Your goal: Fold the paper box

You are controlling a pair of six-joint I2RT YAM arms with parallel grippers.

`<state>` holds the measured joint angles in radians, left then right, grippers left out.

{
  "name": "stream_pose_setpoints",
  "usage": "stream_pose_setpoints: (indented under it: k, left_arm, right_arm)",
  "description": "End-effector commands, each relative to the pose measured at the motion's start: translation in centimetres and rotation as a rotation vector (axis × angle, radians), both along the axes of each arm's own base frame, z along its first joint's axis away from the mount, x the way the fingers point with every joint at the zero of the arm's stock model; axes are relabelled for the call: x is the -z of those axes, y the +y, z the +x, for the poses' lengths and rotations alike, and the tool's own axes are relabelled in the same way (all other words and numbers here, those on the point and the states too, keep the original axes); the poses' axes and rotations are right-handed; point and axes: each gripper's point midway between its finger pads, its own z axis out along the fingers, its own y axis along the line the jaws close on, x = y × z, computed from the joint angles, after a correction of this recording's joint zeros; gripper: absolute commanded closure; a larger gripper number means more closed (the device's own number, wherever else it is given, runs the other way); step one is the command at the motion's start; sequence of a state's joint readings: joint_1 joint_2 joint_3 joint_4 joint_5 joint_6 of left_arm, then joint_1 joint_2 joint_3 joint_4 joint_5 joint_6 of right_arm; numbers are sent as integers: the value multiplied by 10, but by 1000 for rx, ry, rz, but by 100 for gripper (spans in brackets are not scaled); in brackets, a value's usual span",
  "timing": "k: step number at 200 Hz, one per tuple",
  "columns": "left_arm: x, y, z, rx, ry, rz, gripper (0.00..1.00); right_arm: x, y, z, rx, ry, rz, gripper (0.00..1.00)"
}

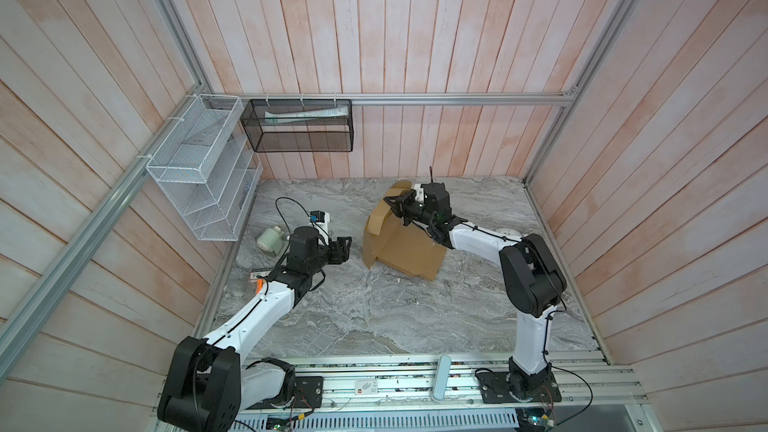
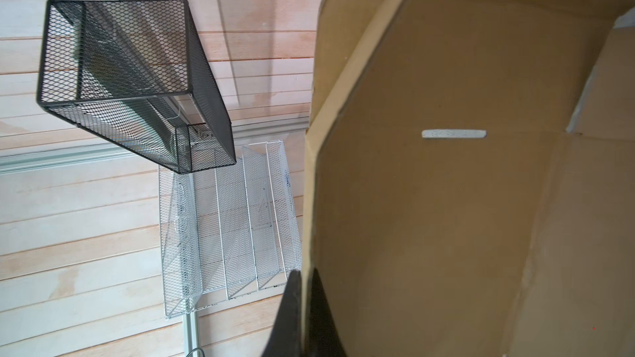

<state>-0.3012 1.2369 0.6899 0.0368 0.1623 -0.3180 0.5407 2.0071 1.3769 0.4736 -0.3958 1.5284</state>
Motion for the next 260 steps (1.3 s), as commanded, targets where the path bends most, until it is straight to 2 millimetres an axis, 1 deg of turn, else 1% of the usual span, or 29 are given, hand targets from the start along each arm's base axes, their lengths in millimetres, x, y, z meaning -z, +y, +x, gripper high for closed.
stream_pose_setpoints:
  k: [1, 20, 61, 81, 134, 161, 179, 229, 260]
  left_arm:
    - [-5, -12, 1, 57, -13, 16, 29]
    - [4, -12, 1, 52, 1, 34, 30]
    - [21, -8, 0, 38, 17, 52, 30]
    - [32, -8, -1, 31, 29, 47, 30]
    - [57, -11, -4, 26, 65, 7, 33]
    - [60, -14, -6, 37, 59, -14, 33]
    - [58, -19, -7, 56, 48, -34, 33]
    - [43, -41, -21, 158, 11, -77, 34]
    - [47, -44, -25, 168, 14, -69, 34]
  right_arm:
    - [-2, 12, 6, -30, -39, 2, 100]
    - [7, 17, 12, -32, -28, -3, 100]
    - [24, 32, 15, -50, -13, -20, 100]
    - [31, 35, 14, -54, -9, -26, 100]
    - [42, 40, 10, -61, -5, -32, 100]
    - [41, 43, 9, -71, -9, -34, 100]
    - [39, 45, 8, -74, -20, -41, 100]
    - [41, 48, -3, -88, -31, -39, 100]
    - [35, 53, -7, -100, -48, -27, 100]
